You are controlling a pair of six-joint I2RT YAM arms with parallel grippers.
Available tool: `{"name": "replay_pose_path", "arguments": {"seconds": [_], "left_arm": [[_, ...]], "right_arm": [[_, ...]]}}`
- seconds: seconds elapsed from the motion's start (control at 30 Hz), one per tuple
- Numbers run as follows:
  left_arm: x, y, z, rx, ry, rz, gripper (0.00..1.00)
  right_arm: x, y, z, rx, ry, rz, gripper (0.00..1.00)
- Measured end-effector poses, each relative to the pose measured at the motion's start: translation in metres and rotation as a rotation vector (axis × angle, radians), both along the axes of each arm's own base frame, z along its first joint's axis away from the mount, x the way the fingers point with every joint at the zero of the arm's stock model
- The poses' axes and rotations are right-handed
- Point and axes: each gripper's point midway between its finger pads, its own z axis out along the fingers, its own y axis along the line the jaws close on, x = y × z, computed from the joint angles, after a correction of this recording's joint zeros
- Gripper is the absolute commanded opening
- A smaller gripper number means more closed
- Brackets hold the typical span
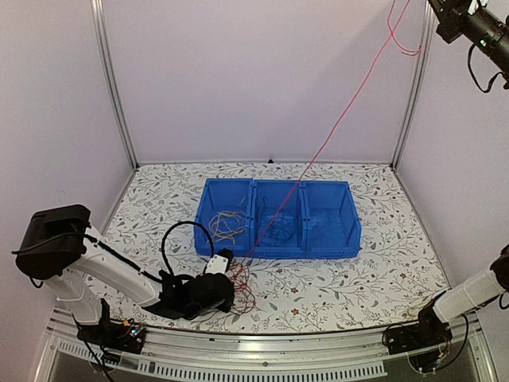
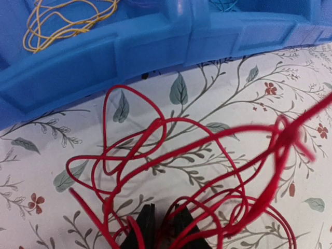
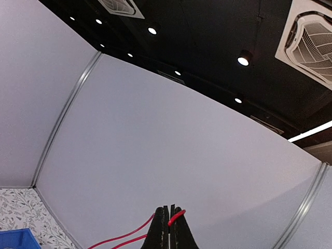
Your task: Untangle the cables
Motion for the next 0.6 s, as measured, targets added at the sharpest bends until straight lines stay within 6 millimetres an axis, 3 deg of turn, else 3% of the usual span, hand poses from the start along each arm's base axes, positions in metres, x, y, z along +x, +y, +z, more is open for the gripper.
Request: {"name": "replay_pose_path", "arguments": {"seconds": [0.1,0.17,0.3,0.4,0.5,0.6], "left_arm": [[0.001,0.011,0.0,-0.02,0.003,0.055,0.11],[0.002,0.017,0.0,-0.016,0.0,0.083,0.02],[0.005,0.025,0.0,0.004,-0.008,0.121,0.0],[0.005,0.034,0.002,0.028,-0.014,0.14,0.0],[0.003,0.049,0.006,0.061,-0.016,0.161,0.0],[0.001,0.072,0.012,0.094,-0.026,0.191,0.0]], "right_arm": [[0.017,-0.026,-0.002,0.039,-0.006,-0.164,0.0],[0.027,-0.041,-0.01,0.048,0.008,-0.251,0.0],[0.055,-0.07,-0.056,0.022,0.093,-0.416,0.0],[0.077,-0.083,-0.117,-0.04,0.198,-0.497,0.0],[0.094,-0.095,-0.204,-0.134,0.349,-0.552,0.0],[0.096,-0.113,-0.295,-0.225,0.512,-0.599,0.0]]}}
